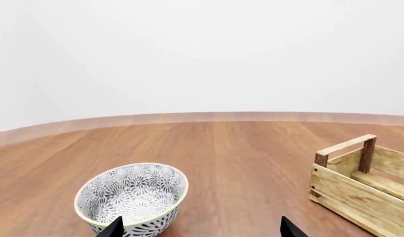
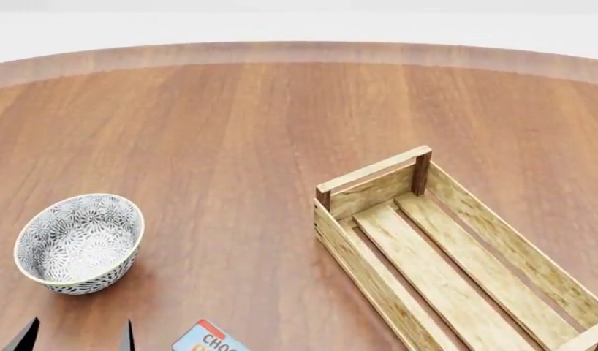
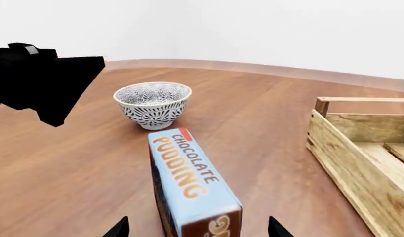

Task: Pick up the chocolate pudding and put it in the tray.

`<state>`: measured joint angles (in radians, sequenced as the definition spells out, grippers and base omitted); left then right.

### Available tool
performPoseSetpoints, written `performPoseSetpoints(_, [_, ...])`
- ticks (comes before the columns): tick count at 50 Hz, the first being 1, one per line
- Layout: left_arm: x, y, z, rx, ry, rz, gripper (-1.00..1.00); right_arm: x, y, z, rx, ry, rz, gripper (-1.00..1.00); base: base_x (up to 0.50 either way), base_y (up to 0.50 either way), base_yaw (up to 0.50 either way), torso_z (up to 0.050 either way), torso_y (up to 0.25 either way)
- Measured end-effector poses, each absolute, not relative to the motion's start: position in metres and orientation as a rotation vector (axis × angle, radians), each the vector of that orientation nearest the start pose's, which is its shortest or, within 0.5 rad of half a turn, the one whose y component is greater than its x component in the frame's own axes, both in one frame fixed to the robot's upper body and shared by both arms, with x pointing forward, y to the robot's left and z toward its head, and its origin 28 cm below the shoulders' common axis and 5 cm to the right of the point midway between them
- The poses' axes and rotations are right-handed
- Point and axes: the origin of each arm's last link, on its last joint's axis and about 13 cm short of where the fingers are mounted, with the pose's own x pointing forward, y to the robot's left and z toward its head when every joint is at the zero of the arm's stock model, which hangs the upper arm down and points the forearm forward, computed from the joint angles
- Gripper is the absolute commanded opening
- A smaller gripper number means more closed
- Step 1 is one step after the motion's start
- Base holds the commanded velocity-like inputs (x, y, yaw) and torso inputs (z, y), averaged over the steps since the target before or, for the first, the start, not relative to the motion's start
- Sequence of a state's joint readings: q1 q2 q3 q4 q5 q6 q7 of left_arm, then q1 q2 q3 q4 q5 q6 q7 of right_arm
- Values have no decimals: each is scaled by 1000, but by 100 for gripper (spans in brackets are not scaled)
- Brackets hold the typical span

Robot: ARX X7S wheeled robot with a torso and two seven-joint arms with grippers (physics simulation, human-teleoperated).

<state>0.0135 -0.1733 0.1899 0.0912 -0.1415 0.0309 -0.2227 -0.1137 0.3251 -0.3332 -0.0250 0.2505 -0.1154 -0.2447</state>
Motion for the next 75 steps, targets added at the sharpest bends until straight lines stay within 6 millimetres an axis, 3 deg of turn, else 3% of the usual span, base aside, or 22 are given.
performPoseSetpoints(31, [206, 205, 27, 14, -78, 21, 100, 195, -114, -25, -97, 188, 608, 100, 0, 0, 0, 0, 0])
performPoseSetpoints(75, [206, 201, 28, 23, -79, 5, 100, 218, -97, -33, -154, 221, 648, 100, 0, 0, 0, 0, 0])
